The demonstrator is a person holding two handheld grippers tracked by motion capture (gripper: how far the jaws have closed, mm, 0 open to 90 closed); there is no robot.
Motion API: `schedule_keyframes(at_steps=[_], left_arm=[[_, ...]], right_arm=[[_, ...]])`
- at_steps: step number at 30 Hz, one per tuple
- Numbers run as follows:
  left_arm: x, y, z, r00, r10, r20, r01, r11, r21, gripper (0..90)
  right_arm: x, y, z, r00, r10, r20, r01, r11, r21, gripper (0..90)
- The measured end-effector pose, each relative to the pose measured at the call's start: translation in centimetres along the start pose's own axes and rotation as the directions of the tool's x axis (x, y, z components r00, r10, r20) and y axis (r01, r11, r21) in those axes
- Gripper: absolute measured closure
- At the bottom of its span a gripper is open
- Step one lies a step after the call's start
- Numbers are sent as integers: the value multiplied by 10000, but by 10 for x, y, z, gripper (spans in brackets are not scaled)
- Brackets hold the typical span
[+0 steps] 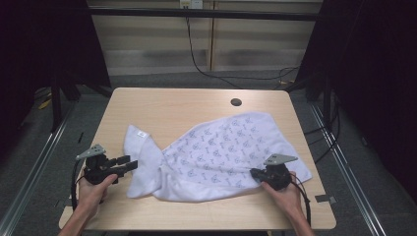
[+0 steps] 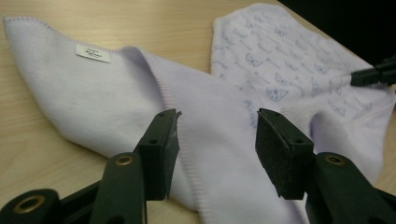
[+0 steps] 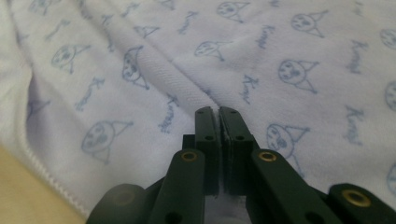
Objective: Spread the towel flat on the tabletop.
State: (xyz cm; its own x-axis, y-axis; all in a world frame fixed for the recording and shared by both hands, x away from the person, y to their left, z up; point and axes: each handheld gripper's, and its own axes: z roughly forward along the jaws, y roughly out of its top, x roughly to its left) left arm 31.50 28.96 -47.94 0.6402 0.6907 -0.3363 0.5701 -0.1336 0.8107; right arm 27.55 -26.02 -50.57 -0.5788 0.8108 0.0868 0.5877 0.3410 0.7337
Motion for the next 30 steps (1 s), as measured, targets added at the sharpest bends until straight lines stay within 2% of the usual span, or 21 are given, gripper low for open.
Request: schedule_keyframes(at_steps=[1,4,5,6,7,8,9,10,11,15,16,20,21,22,23,25,26,27,28,29,30], left_arm=[[-1,1,4,10000,61,28,-61,9999,126,490],[-6,6,18,9994,284,218,-290,9991,297,491],[-9,8,29,9975,504,503,-527,9976,447,493],[-9,8,29,9975,504,503,-527,9976,447,493],[-12,8,36,9959,569,698,-606,9967,531,505],[-13,8,41,9956,489,796,-536,9969,584,523],[-16,5,53,9944,725,774,-808,9906,1100,554],[-16,5,53,9944,725,774,-808,9906,1100,598],[-18,0,60,9915,1135,631,-1228,9778,1699,647],[-19,-2,61,9878,1184,1010,-1351,9743,1800,860],[-20,-2,60,9879,1193,992,-1355,9749,1767,871],[-26,-8,56,9868,1112,1178,-1317,9741,1839,878],[-27,-10,54,9866,1078,1224,-1293,9743,1843,878],[-31,-14,51,9869,892,1341,-1131,9766,1829,878],[-37,-19,47,9861,906,1392,-1158,9759,1852,877],[-42,-22,45,9854,906,1439,-1174,9747,1902,877],[-46,-23,43,9851,879,1481,-1161,9741,1941,877],[-51,-25,41,9861,855,1427,-1120,9755,1896,877],[-54,-26,40,9847,811,1545,-1101,9756,1897,877],[-61,-29,39,9821,958,1620,-1269,9726,1946,876],[-70,-32,38,9787,964,1812,-1335,9696,2051,875]], right_arm=[[0,0,0,10000,0,0,0,10000,0,871],[-27,2,1,9968,610,514,-599,9979,-233,862],[-30,2,2,9960,706,551,-690,9972,-290,833],[-30,2,2,9960,706,551,-690,9972,-290,833],[-28,4,3,9946,866,565,-844,9956,-406,737],[-26,5,3,9948,877,527,-851,9951,-493,706],[-21,6,1,9958,794,459,-767,9953,-584,682],[-17,8,-1,9959,792,446,-761,9949,-668,655],[-11,11,-3,9963,786,337,-755,9935,-855,639],[5,17,-7,9986,507,-119,-518,9912,-1222,627],[20,22,-6,9991,229,-352,-272,9915,-1270,614],[53,29,3,9909,-200,-1328,29,9917,-1282,572],[53,29,3,9909,-200,-1328,29,9917,-1282,572],[60,30,7,9874,-333,-1550,154,9932,-1153,552],[86,34,19,9750,-810,-2070,650,9944,-827,509],[94,35,23,9697,-962,-2247,812,9938,-754,491],[117,42,33,9528,-1225,-2778,1069,9918,-708,424],[126,45,35,9431,-1309,-3055,1139,9908,-732,416],[126,45,35,9431,-1309,-3055,1139,9908,-732,416],[144,51,40,9260,-1545,-3445,1340,9875,-826,397],[152,53,43,9150,-1689,-3664,1463,9853,-887,394]])
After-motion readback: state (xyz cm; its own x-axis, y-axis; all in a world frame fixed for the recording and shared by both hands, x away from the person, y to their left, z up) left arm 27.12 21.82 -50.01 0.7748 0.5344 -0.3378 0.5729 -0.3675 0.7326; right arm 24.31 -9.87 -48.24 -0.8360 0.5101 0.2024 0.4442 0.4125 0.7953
